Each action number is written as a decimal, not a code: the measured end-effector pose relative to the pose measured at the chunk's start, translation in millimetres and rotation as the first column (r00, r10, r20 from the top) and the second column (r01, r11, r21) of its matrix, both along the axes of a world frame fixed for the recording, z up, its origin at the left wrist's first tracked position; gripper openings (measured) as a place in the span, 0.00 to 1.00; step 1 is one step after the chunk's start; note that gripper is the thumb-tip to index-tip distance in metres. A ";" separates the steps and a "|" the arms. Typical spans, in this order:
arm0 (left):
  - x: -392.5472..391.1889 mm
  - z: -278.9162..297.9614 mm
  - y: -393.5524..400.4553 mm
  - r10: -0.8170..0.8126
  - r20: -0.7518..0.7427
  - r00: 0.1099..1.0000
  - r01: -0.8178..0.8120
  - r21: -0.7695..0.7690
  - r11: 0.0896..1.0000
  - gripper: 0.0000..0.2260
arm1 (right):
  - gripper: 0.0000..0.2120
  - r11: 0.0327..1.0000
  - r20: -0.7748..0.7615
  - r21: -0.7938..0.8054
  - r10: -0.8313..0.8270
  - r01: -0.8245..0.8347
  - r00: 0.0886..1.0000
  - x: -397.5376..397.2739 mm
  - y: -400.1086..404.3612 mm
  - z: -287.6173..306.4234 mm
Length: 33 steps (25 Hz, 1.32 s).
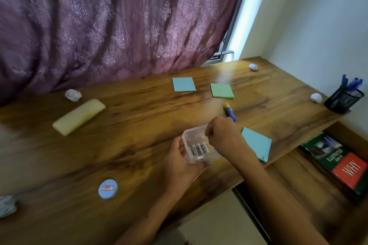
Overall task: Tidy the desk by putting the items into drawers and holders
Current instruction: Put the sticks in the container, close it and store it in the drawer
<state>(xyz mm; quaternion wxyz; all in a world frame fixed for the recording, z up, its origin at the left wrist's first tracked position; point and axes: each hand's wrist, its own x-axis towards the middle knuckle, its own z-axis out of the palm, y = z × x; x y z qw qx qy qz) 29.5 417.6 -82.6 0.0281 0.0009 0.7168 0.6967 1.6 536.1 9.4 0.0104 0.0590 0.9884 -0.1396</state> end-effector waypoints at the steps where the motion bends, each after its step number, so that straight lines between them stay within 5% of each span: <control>1: 2.0 -0.3 -2.1 -0.014 0.006 1.000 0.014 0.006 1.000 0.37 | 0.10 0.999 -0.044 -0.038 -0.021 0.019 0.999 5.6 3.3 0.0; 5: 3.4 -2.3 1.3 -0.046 0.024 0.999 0.045 0.014 0.999 0.39 | 0.07 0.968 -0.216 -0.243 -0.109 0.054 0.970 31.7 22.8 5.3; 13: -21.2 7.9 56.3 -0.137 -0.005 0.991 0.137 0.007 0.991 0.38 | 0.03 0.911 -0.330 -0.395 -0.261 0.118 0.907 39.5 97.2 19.6; 19: -60.2 14.7 108.3 -0.159 0.001 0.987 0.159 -0.011 0.987 0.44 | 0.01 0.877 -0.333 -0.469 -0.289 0.108 0.898 5.2 153.6 22.1; 27: -94.6 19.3 128.3 -0.080 0.001 0.997 0.080 -0.084 0.993 0.39 | 0.06 0.772 -0.149 -0.632 -0.214 0.073 0.965 -44.1 184.6 -6.1; 33: -109.8 4.8 105.2 0.008 0.038 0.999 0.000 -0.198 0.980 0.40 | 0.08 0.815 -0.152 -0.579 -0.126 0.015 0.980 -80.8 165.2 -28.9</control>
